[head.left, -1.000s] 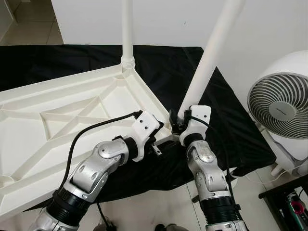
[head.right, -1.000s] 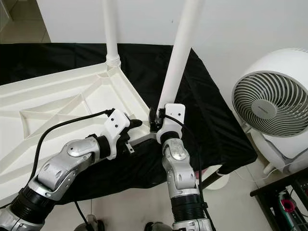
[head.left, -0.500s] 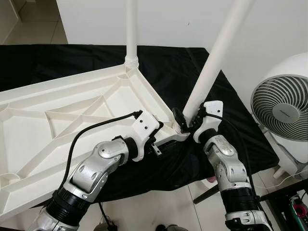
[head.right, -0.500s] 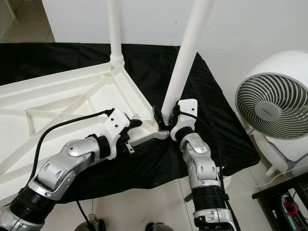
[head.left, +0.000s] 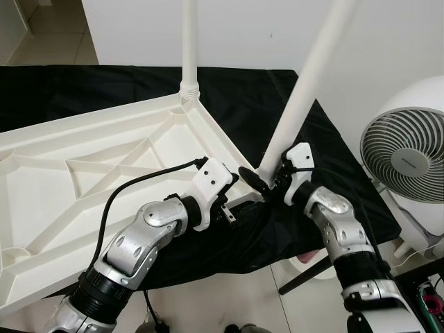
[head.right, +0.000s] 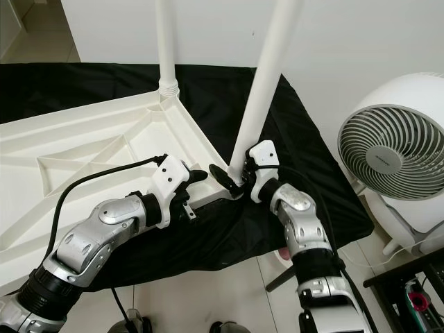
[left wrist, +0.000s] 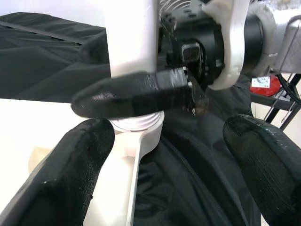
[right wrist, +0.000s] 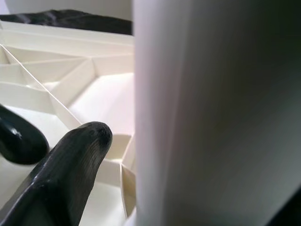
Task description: Building children table
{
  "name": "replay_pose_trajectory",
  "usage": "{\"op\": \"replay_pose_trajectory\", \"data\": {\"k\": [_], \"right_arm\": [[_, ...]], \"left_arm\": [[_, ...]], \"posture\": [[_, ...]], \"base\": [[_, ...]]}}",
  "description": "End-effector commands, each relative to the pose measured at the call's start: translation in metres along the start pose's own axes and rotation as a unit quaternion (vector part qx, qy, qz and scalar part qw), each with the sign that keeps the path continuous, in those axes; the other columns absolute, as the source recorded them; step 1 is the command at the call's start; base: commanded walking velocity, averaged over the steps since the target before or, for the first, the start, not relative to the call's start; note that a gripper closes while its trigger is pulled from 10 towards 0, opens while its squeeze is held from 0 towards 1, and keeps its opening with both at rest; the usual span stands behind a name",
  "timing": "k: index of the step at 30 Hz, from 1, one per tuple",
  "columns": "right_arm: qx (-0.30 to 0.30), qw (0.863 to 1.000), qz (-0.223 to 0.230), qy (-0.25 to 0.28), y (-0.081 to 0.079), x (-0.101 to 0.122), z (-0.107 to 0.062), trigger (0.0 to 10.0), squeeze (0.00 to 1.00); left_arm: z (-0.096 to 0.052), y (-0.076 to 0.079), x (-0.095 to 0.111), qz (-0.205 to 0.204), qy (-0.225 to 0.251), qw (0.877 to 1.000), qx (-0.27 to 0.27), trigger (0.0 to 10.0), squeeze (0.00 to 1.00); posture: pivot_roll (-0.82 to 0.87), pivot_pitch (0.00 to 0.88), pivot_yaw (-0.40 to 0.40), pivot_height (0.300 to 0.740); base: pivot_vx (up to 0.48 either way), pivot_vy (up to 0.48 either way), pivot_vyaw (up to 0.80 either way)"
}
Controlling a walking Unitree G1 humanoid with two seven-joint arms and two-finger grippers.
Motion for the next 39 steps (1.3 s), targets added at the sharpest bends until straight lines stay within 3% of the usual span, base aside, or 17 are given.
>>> {"op": "replay_pose_trajectory", "data": {"k": [1,3,4,11,20,21,24,26,30,31,32,34,36,39], "right_arm": [[0.004,1.0,-0.011,-0.011,0.005,-0.001,0.0,1.2,0.0],[0.004,1.0,-0.011,-0.011,0.005,-0.001,0.0,1.2,0.0],[0.005,1.0,-0.015,-0.01,0.008,0.001,0.0,0.0,0.0],[0.027,0.999,0.004,-0.031,0.01,-0.01,-0.006,0.0,0.0],[0.003,0.999,0.019,-0.037,0.015,-0.019,-0.015,0.0,0.0],[-0.016,0.999,0.022,-0.037,0.017,-0.02,-0.014,10.0,0.0],[-0.044,0.998,0.021,-0.043,0.021,-0.023,-0.014,10.0,0.0],[-0.093,0.994,0.02,-0.057,0.026,-0.029,-0.012,10.0,0.0],[-0.109,0.992,0.018,-0.064,0.026,-0.032,-0.012,10.0,0.0],[-0.149,0.987,0.029,-0.056,0.022,-0.035,-0.009,10.0,0.0],[-0.149,0.987,0.029,-0.056,0.022,-0.035,-0.009,10.0,0.0],[-0.224,0.973,0.055,-0.032,0.015,-0.034,-0.008,10.0,0.0],[-0.224,0.973,0.055,-0.032,0.015,-0.034,-0.008,10.0,0.0],[-0.278,0.958,0.071,-0.016,0.007,-0.033,-0.009,10.0,0.0]], "left_arm": [[0.001,0.008,-0.001,0.0,-0.001,0.999,-0.035,10.0,0.0],[0.001,0.008,-0.001,0.0,-0.001,0.999,-0.035,10.0,0.0],[0.001,0.007,-0.001,0.0,0.0,0.999,-0.034,10.0,0.0],[-0.001,0.006,-0.001,-0.001,0.0,1.0,-0.028,10.0,0.0],[-0.003,0.005,-0.001,-0.004,-0.001,1.0,-0.026,10.0,0.0],[-0.003,0.005,-0.001,-0.004,-0.001,1.0,-0.026,10.0,0.0],[-0.003,0.005,-0.002,-0.004,-0.002,1.0,-0.027,10.0,0.0],[-0.002,0.006,-0.002,-0.005,-0.003,1.0,-0.027,10.0,0.0],[-0.002,0.006,-0.002,-0.005,-0.003,1.0,-0.028,10.0,0.0],[-0.002,0.007,-0.002,-0.005,-0.003,1.0,-0.029,10.0,0.0],[-0.002,0.007,-0.002,-0.005,-0.003,1.0,-0.029,10.0,0.0],[-0.002,0.008,-0.002,-0.005,-0.003,1.0,-0.031,10.0,0.0],[-0.002,0.008,-0.002,-0.005,-0.003,1.0,-0.031,10.0,0.0],[-0.002,0.008,-0.002,-0.006,-0.003,0.999,-0.031,10.0,0.0]], "posture": [[0.08,0.055,-0.073,0.74],[0.08,0.055,-0.073,0.74],[0.08,0.058,-0.073,0.74],[0.09,0.073,-0.076,0.74],[0.08,0.088,-0.07,0.74],[0.08,0.09,-0.07,0.74],[0.08,0.091,-0.07,0.74],[0.08,0.092,-0.069,0.74],[0.08,0.092,-0.069,0.74],[0.08,0.091,-0.07,0.74],[0.08,0.091,-0.07,0.74],[0.08,0.093,-0.069,0.74],[0.08,0.093,-0.069,0.74],[0.07,0.093,-0.068,0.74]], "base": [[0.0,0.0,0.0],[0.0,0.0,0.0],[0.0,0.0,0.0],[0.0,0.0,0.0],[0.0,0.0,0.0],[0.0,0.0,0.0],[0.0,0.0,0.0],[0.0,0.0,0.0],[0.0,0.0,0.0],[0.0,0.0,0.0],[0.0,0.0,0.0],[0.0,0.0,0.0],[0.0,0.0,0.0],[0.0,0.0,0.0]]}}
Point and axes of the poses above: a point about 5 cm out from each wrist's last joint towards the gripper, its own z axis pointing out of the wrist towards the gripper, its own x axis along the axis of the wrist's last joint, y = z × x, the point moved 4 cm from there along z, pointing out of the wrist towards the gripper, and after that the axes turned 5 degrees about z, right-handed, at the moved point
